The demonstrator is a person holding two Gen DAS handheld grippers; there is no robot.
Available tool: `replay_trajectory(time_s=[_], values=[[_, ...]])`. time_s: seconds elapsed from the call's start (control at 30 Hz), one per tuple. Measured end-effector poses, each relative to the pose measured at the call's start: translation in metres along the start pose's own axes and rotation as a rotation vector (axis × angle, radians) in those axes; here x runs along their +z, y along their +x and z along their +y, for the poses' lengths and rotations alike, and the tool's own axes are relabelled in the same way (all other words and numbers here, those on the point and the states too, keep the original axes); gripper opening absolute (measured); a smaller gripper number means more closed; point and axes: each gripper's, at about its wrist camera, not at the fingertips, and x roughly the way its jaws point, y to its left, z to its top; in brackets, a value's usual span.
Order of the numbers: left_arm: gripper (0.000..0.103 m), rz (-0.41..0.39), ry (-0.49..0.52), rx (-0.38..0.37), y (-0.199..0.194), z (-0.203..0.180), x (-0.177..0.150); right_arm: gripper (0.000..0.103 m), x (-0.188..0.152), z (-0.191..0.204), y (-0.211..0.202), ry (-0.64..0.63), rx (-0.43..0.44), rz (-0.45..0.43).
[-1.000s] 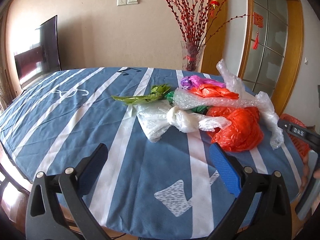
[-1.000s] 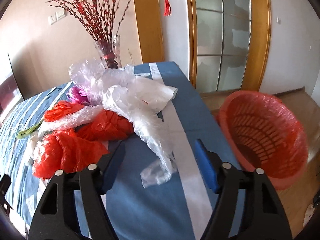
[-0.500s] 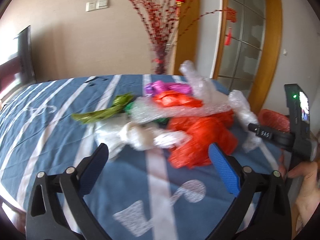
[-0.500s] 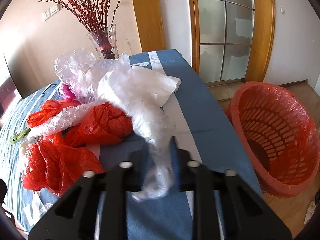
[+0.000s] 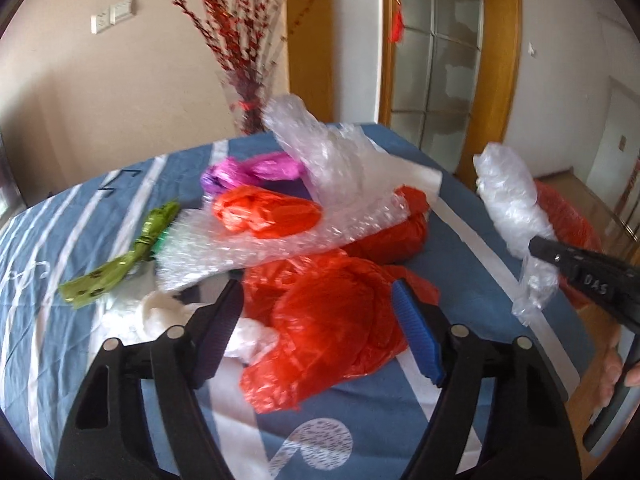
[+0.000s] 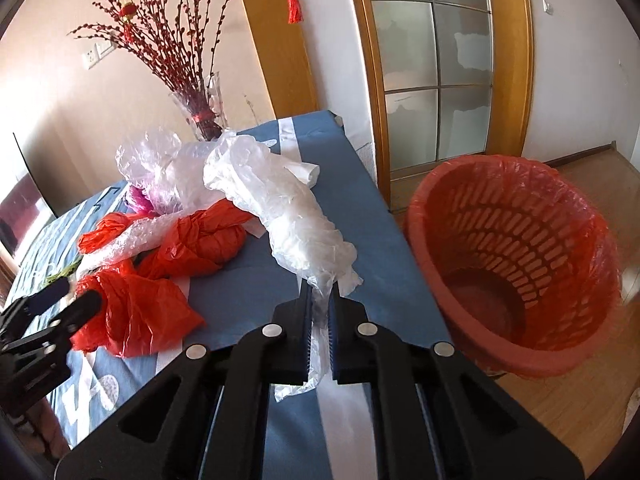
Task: Collect trash
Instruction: 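Carry the white bag to the red basket with the right gripper while the left gripper grasps the red bag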
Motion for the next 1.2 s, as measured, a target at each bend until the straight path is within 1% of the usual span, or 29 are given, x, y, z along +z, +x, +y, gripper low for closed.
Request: replay_trajectory(time_s=[0.07, 0.1, 0.17, 0.2, 0.27, 0.37, 0.47, 0.63, 0.87, 1.0, 1.2], values=[[0.062, 0.028, 0.017, -0.021, 0.007, -0.004, 0.001, 0.008, -0.001, -0.004, -0.001, 0.006, 0.002, 0.001], [0.059, 0.043, 0.020, -0.035, 0.011, -0.005, 0.001, 0.008, -0.002, -0.006, -0.001, 0.009, 0.003, 0.002], [0.049, 0.060, 0.012, -0.056, 0.016, -0.004, -0.001, 0.008, -0.004, -0.009, -0.001, 0.017, 0.004, 0.007], [0.046, 0.064, 0.008, -0.066, 0.017, -0.004, -0.002, 0.008, -0.005, -0.011, -0.002, 0.019, 0.005, 0.008], [0.030, 0.062, 0.008, -0.080, 0.016, -0.006, -0.004, 0.008, -0.007, -0.013, -0.002, 0.021, 0.006, 0.009], [0.021, 0.048, 0.017, -0.089, 0.013, -0.007, -0.006, 0.008, -0.008, -0.015, -0.007, 0.025, 0.009, 0.002], [0.019, 0.027, 0.013, -0.112, 0.003, -0.008, -0.006, 0.008, -0.006, -0.017, -0.015, 0.028, 0.010, -0.017], [0.018, -0.022, 0.007, -0.159, -0.022, -0.012, 0.000, 0.008, -0.001, -0.022, -0.034, 0.021, 0.006, -0.058], [0.018, -0.095, 0.034, -0.228, -0.054, -0.041, 0.011, 0.008, 0.003, -0.038, -0.056, 0.038, -0.007, -0.110], [0.018, -0.123, 0.040, -0.264, -0.063, -0.058, 0.020, 0.008, 0.006, -0.053, -0.068, 0.058, -0.032, -0.144], [0.018, -0.145, 0.025, -0.312, -0.061, -0.089, 0.036, 0.008, 0.010, -0.078, -0.081, 0.085, -0.086, -0.184]])
